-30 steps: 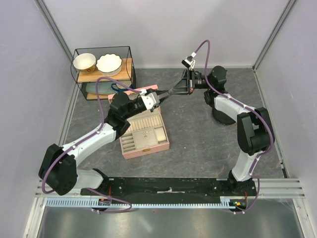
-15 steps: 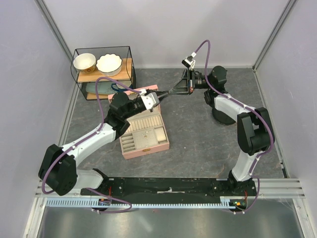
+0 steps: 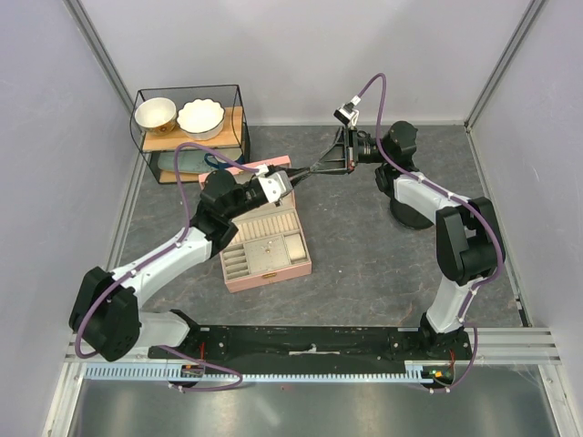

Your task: Organize the mixed jewelry

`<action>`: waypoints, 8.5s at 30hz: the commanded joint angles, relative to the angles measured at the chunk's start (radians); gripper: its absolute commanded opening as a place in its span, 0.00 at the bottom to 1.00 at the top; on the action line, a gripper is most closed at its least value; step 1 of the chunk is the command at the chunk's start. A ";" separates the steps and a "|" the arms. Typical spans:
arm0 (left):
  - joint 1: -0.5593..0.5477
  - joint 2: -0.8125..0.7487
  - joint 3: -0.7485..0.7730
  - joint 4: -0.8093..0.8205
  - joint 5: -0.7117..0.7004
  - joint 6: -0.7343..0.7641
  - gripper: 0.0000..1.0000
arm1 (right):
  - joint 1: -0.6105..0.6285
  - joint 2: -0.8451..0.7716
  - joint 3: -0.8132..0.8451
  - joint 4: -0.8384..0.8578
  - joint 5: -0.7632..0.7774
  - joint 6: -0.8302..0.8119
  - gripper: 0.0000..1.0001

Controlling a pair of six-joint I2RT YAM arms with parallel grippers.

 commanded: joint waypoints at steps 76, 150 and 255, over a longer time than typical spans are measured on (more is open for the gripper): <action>-0.195 0.359 0.522 -1.879 -0.645 0.173 0.02 | 0.050 -0.167 0.440 -1.669 0.931 -1.550 0.39; -0.210 0.445 0.516 -1.833 -0.681 0.188 0.02 | 0.050 -0.232 0.380 -1.649 0.899 -1.553 0.39; -0.268 0.603 0.711 -2.019 -0.747 0.202 0.57 | 0.049 -0.278 0.344 -1.632 0.902 -1.554 0.40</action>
